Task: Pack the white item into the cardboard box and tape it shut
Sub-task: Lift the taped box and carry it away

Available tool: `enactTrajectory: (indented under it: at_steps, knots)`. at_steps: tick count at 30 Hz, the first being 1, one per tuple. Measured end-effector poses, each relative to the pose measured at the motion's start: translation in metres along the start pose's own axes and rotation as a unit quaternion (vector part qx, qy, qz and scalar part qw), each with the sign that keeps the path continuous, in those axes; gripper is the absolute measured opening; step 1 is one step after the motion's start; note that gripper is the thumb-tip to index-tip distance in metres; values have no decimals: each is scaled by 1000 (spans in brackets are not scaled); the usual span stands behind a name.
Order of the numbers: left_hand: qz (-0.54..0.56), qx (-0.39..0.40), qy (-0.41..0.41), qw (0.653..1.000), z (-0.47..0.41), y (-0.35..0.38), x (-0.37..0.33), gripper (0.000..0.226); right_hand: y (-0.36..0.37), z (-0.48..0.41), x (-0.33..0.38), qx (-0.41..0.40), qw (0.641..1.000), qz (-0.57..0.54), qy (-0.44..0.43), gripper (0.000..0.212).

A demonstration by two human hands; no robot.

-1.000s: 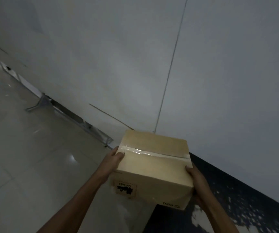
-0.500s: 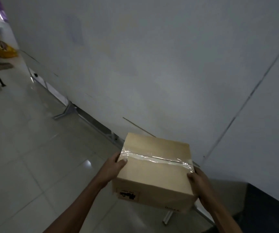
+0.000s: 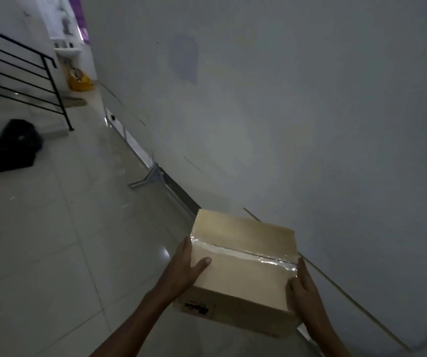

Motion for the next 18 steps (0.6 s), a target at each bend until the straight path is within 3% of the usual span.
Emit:
enactTrajectory:
  at_steps: [3,10,13,18]
  knots:
    - [-92,20,-9,995,-43,-27,30,83,51,-45,23,30,999,15,-1,60]
    - [-140,62,-34,988,-117,-93,93,114,158,-114,82,91,994,56,10,67]
    - [-135,62,-43,988,-151,-116,125,115,198,-141,109,97,993,68,2,83]
    - [-130,62,-44,989,-210,-154,185,115,274,-183,132,83,993,80,-4,80]
Point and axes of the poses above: each hand's wrist, its own z-axis away from the middle knuckle, its own y-axis out of the palm, x = y × z, the point moved 7 cm from there along -z, towards the middle knuckle, and after that the axes turned 14 degrees about -z, right-handed, at the moved point
